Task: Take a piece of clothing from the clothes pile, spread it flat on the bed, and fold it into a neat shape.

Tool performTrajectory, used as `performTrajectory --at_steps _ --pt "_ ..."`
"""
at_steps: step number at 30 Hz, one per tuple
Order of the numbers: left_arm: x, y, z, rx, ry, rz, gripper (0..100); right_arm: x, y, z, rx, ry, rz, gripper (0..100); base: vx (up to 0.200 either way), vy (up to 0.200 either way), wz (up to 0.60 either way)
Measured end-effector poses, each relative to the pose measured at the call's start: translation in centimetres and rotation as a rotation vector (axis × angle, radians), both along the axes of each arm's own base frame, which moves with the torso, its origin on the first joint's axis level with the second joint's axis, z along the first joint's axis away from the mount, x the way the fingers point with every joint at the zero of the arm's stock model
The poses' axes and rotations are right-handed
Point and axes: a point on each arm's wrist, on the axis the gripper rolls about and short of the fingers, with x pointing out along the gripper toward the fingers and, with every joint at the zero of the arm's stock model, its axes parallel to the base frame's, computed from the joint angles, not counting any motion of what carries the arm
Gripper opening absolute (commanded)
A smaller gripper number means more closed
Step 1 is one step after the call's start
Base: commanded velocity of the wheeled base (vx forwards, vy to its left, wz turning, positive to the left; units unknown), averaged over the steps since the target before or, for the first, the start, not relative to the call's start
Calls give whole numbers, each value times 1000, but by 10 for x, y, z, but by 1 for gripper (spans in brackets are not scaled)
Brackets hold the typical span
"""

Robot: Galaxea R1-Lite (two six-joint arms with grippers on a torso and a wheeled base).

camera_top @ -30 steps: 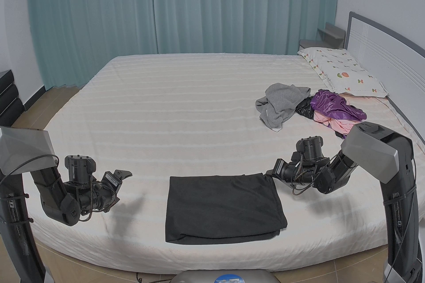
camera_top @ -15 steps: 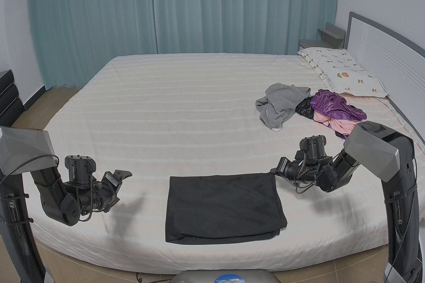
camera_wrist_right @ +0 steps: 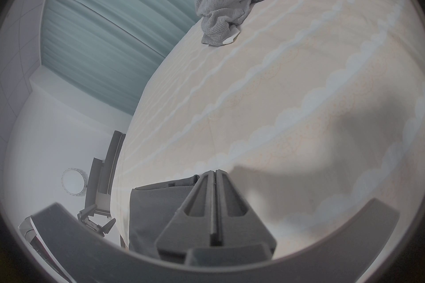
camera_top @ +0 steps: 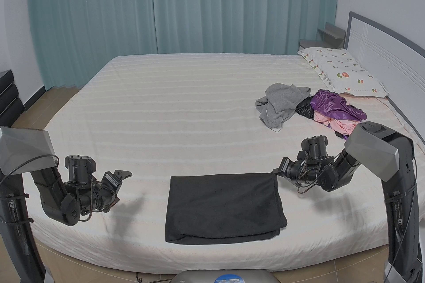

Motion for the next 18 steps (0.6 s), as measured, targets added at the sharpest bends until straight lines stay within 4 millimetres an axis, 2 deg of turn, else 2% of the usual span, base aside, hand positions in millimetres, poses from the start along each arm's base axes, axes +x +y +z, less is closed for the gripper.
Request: performTrajectory --at_steps 8,9,18 --pt "0 0 0 0 1 0 100 1 -1 -4 -22 0 -16 0 0 0 0" --pt "0 0 0 0 1 0 100 1 -1 -5 -22 0 -16 100 0 0 0" --pt "0 0 0 0 0 1 100 -1 -1 -2 -16 4 -18 100 0 0 0"
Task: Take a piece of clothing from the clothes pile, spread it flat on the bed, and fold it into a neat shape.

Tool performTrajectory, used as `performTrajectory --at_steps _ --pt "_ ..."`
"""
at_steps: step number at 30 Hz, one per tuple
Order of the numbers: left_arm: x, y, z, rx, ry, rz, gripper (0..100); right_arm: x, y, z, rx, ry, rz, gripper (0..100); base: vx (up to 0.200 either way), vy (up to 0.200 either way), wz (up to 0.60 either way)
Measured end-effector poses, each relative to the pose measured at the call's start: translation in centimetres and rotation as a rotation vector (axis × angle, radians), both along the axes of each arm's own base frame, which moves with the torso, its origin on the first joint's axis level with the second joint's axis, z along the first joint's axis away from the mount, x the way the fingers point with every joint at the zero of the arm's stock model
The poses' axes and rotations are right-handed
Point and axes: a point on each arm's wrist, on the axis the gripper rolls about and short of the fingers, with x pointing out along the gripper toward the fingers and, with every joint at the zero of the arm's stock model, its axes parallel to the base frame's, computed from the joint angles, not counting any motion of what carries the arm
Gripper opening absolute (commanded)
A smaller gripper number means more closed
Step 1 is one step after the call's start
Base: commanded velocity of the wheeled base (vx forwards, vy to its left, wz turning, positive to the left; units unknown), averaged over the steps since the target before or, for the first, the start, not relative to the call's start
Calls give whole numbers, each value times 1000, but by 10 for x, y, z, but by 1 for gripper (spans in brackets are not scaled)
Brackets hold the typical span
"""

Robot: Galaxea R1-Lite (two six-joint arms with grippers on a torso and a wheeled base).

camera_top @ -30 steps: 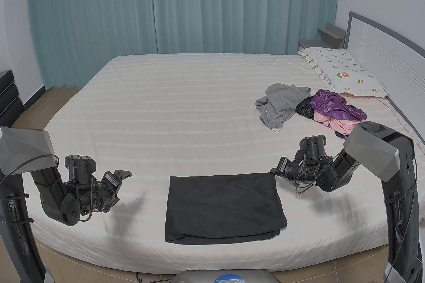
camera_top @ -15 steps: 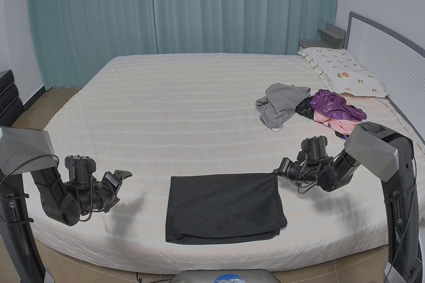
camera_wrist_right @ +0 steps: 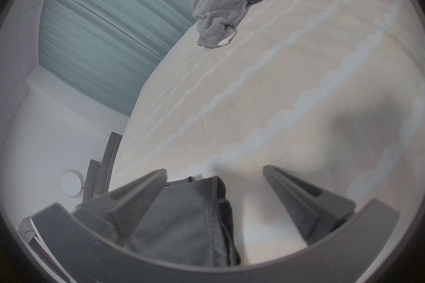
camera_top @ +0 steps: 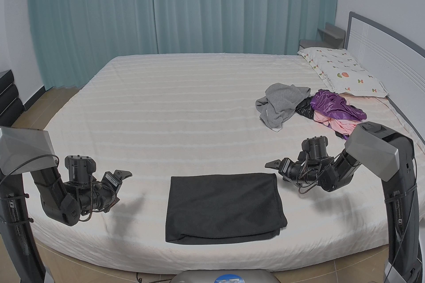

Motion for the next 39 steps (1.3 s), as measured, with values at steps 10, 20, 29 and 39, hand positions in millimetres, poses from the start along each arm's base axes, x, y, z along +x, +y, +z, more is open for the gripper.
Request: performTrajectory --at_steps 10,20,29,39 --pt "-3 -4 1 -9 1 -8 100 -5 3 26 12 -31 -20 100 -20 0 0" --pt "-6 -15 1 -31 12 -27 100 -49 -5 40 27 23 -50 100 -120 0 0" --pt "-7 -22 1 -33 10 -49 100 -81 -12 58 156 -57 -106 100 0 -44 0" --pt "-6 -31 1 -35 1 -76 100 -94 -12 51 191 -38 -108 100 0 -200 0"
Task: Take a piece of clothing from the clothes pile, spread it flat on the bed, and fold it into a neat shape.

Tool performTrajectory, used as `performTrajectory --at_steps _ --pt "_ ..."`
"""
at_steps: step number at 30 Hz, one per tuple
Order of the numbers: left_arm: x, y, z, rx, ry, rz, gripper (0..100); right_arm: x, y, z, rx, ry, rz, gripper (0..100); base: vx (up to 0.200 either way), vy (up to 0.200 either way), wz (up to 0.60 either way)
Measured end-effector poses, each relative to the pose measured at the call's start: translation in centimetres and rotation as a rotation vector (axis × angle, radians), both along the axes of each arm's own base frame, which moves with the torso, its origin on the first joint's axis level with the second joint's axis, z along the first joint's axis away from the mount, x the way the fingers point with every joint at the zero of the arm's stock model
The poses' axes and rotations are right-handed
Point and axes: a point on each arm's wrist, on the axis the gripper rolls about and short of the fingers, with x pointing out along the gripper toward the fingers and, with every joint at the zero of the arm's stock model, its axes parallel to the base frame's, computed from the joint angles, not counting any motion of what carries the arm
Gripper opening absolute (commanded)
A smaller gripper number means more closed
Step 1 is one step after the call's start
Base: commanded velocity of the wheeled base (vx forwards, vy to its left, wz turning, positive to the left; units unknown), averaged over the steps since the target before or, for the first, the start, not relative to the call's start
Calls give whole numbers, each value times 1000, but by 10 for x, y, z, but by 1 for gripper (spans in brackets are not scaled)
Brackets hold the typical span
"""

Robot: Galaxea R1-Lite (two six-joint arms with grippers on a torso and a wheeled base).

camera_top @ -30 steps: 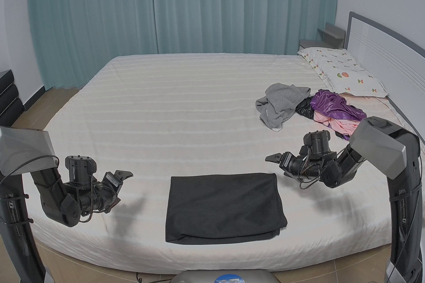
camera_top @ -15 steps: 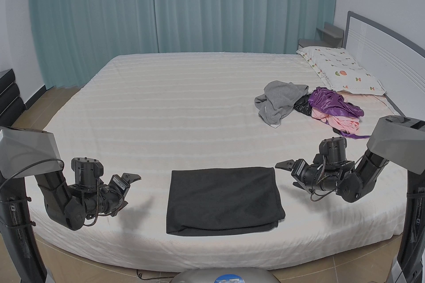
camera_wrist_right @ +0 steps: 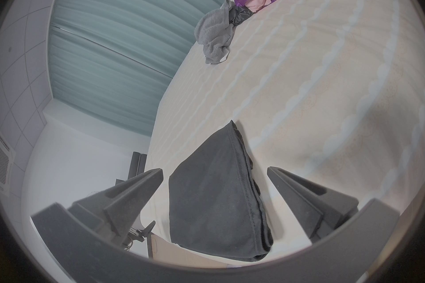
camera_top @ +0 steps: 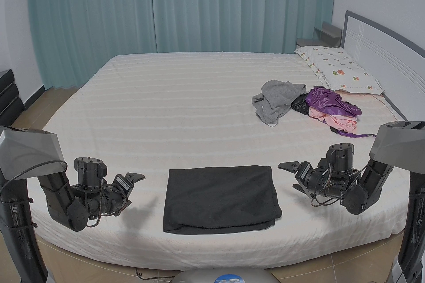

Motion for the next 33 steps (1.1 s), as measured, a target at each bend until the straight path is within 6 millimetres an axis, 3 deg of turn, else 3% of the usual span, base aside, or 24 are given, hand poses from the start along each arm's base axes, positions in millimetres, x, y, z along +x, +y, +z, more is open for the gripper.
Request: performTrajectory --at_steps 7,15,28,33 --pt "1 -4 0 1 -2 -11 100 0 4 -4 -1 9 10 100 0 -200 0" --pt "6 -7 0 63 -40 -41 100 0 6 -8 -3 16 15 100 0 0 0" --pt "23 -19 -29 337 -82 -191 100 0 12 -13 -11 23 26 100 0 0 0" --pt "26 -21 -39 361 -71 -197 100 0 13 -13 -11 21 28 100 0 0 0"
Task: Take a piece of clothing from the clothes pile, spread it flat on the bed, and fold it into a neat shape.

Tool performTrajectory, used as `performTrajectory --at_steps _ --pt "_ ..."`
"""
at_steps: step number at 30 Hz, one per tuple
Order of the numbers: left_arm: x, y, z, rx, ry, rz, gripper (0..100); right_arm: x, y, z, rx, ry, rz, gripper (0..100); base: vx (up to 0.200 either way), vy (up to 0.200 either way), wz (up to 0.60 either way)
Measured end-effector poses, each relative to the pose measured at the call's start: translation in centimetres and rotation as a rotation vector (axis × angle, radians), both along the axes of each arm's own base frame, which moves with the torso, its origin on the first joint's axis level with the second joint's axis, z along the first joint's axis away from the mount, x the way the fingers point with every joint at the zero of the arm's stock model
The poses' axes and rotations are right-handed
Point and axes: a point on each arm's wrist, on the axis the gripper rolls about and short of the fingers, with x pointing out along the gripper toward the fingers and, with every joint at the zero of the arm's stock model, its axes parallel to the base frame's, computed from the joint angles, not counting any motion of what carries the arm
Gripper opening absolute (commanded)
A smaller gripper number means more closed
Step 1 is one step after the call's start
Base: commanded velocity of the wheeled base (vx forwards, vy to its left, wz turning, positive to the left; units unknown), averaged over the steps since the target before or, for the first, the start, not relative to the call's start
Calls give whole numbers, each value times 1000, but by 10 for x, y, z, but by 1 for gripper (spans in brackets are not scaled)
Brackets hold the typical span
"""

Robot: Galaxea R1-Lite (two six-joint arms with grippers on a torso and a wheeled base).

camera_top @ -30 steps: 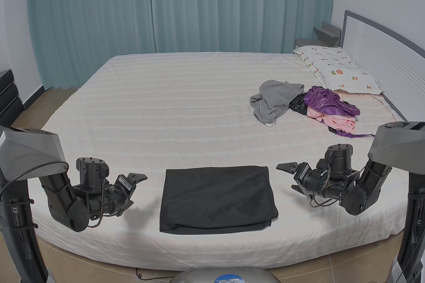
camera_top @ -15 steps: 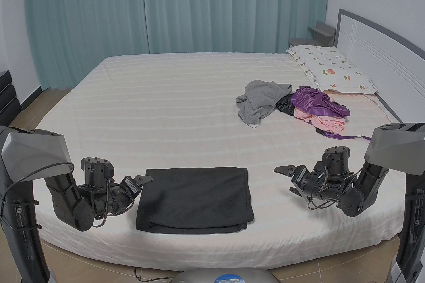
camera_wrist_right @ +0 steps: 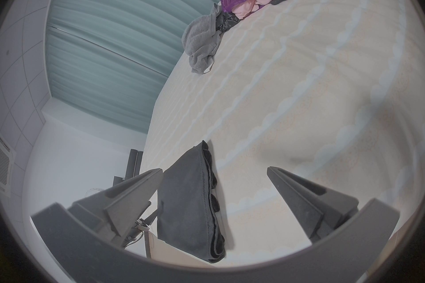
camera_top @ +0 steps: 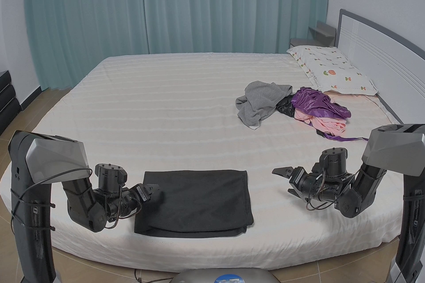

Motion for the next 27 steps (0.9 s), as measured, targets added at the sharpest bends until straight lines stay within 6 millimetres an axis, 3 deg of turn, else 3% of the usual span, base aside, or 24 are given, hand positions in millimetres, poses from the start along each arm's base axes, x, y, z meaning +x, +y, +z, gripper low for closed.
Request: performTrajectory --at_steps 7,8,27 --pt "2 -5 -6 9 6 -4 100 1 2 -1 0 -1 4 100 0 0 0" --pt "2 -6 -7 13 6 -2 0 1 2 -1 0 -1 5 100 0 0 0" --pt "4 -11 -11 3 16 51 0 1 2 -2 -2 -1 6 100 0 0 0"
